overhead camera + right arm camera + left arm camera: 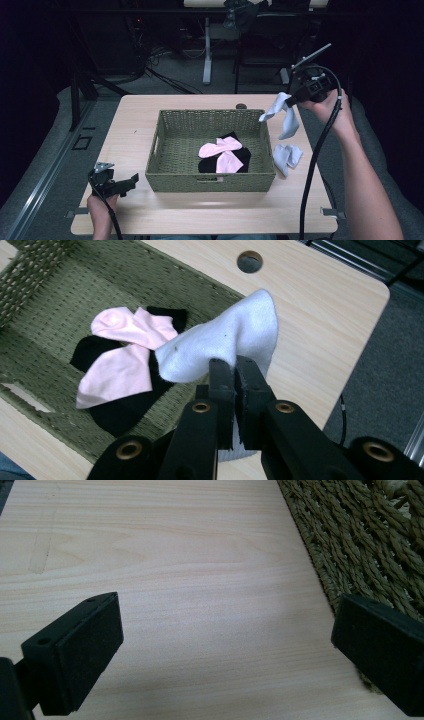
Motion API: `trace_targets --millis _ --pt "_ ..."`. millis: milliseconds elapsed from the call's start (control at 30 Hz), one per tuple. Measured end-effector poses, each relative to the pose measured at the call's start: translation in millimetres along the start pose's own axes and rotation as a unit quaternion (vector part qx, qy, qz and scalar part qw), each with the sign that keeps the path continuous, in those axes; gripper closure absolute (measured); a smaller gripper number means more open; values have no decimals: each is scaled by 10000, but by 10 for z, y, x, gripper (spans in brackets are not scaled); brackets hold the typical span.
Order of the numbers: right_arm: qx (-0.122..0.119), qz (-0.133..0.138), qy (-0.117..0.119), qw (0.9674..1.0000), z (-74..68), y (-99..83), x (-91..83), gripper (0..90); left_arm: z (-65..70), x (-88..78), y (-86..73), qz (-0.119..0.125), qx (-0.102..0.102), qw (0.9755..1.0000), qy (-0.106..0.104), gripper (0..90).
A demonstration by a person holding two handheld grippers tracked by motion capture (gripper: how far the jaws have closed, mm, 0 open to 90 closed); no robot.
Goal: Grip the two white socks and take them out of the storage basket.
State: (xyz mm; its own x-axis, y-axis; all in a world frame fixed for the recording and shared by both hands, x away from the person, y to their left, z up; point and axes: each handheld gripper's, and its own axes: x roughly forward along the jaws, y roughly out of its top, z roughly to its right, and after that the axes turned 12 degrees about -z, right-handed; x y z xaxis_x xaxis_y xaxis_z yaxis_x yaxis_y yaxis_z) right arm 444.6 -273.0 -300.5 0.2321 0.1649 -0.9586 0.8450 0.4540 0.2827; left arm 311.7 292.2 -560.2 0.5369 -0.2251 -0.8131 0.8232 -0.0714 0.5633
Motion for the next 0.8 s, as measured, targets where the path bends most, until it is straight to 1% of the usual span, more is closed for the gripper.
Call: trace_targets --millis 67,133,167,200,233,267,300,333,367,433,467,533,567,600,633,700,767,800 --pt "83 24 67 9999 60 -55 11 873 0 1 0 -3 -4 10000 -1 3" --pt "194 6 79 9998 135 -134 47 873 0 2 0 1 -11 10000 -2 3" --pt "237 -27 71 9997 184 -176 77 873 -1 2 0 4 -10 10000 -9 3" --pt "237 -27 71 9997 184 -176 77 873 -1 2 0 4 -9 10000 -9 3" --pt "298 -15 64 9995 206 -201 105 873 0 1 0 3 -9 10000 2 3" --pt "344 -34 -12 9994 232 -228 131 873 1 1 0 3 -10 10000 2 3" --pt "386 -73 9 9992 257 -253 159 873 0 2 0 11 -9 10000 -1 3" --pt "470 -107 -34 9988 298 -304 226 872 -1 -1 0 3 -6 10000 4 3" --pt "490 -146 -69 9987 320 -329 261 872 -6 -4 0 -5 9 10000 6 3" --pt "578 -183 -60 9981 360 -381 346 872 -7 -8 1 -30 3 10000 17 3" --pt "578 -183 -60 9981 360 -381 346 872 -8 -3 -1 2 -6 10000 5 3" --pt "645 -228 -69 9976 400 -432 439 872 -8 -3 -1 3 -10 10000 1 3" --pt "726 -291 -43 9969 439 -485 561 872 -7 -2 -1 10 -12 10000 3 3" --pt "726 -291 -43 9969 439 -485 561 872 -7 -2 -1 2 -10 10000 -3 3" --pt "778 -340 -25 9964 464 -520 657 871 -6 0 0 2 -12 10000 -1 3" --pt "843 -364 59 9958 494 -558 759 871 -6 0 -1 2 -10 10000 -4 3" --pt "891 -416 74 9951 516 -584 849 871 -8 4 0 -6 -12 10000 -5 3" --pt "891 -416 74 9951 516 -584 849 871 -8 4 0 -6 -12 10000 -5 3"
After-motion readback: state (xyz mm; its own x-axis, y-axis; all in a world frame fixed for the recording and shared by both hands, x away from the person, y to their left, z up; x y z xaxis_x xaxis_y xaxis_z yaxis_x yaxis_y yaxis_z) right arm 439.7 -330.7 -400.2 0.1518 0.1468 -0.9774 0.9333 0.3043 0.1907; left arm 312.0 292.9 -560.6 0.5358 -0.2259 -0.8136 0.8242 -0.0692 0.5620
